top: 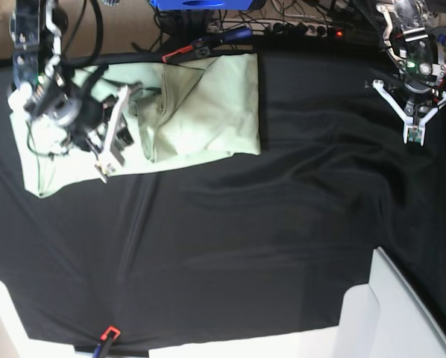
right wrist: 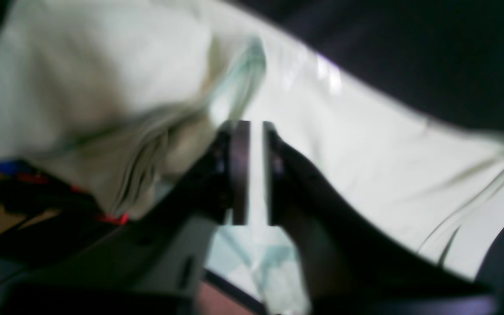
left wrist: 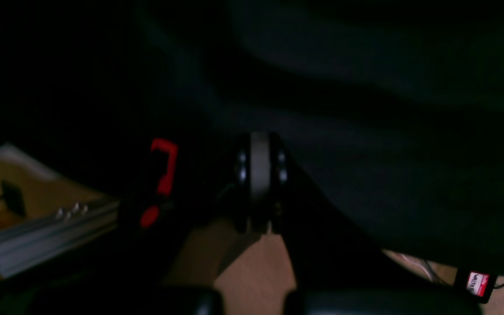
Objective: Fold the T-shirt properly
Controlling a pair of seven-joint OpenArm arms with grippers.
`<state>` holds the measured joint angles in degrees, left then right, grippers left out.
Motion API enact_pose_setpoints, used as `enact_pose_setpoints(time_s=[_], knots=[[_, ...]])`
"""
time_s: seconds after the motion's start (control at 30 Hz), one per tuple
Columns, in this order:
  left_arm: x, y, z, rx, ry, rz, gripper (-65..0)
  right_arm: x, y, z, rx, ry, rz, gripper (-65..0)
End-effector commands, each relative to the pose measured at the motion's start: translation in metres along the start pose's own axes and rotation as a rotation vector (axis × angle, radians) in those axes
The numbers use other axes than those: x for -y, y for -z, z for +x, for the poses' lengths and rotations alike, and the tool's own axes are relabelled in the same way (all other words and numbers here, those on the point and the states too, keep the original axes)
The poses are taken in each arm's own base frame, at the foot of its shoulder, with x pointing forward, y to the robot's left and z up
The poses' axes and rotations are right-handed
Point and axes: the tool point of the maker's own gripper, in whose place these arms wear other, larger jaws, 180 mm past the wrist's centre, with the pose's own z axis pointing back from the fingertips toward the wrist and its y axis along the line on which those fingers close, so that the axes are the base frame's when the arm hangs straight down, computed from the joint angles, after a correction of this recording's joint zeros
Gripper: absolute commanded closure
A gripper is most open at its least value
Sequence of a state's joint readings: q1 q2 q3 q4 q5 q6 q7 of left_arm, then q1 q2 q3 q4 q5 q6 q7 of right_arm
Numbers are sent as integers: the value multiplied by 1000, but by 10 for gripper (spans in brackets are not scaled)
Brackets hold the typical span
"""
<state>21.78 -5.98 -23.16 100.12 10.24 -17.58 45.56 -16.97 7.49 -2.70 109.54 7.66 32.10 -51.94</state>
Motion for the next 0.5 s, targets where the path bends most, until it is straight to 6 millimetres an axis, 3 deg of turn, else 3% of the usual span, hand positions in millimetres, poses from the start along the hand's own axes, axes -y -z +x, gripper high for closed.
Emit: enact_pose_setpoints(time_s=[0.0,0.13,0.17,0.33,0.47], knots=[[-13,-2,3,18,-6,34,0,-2,-1,15,35,-25,7,-186],[-30,-3,-17,-27,-43,74,0,-12,13,33,31,-48,47,-400],[-33,-3,-21,-35,-51,81,0,-12,18,32,19,-44,54,-428],[-49,-7,-38,-54,-68,118,0,-12,44,30,-22,-5,93,-432],[-52,-9,-40,-27,-61,124,0,-7,58,27,-48,10,106,-432]])
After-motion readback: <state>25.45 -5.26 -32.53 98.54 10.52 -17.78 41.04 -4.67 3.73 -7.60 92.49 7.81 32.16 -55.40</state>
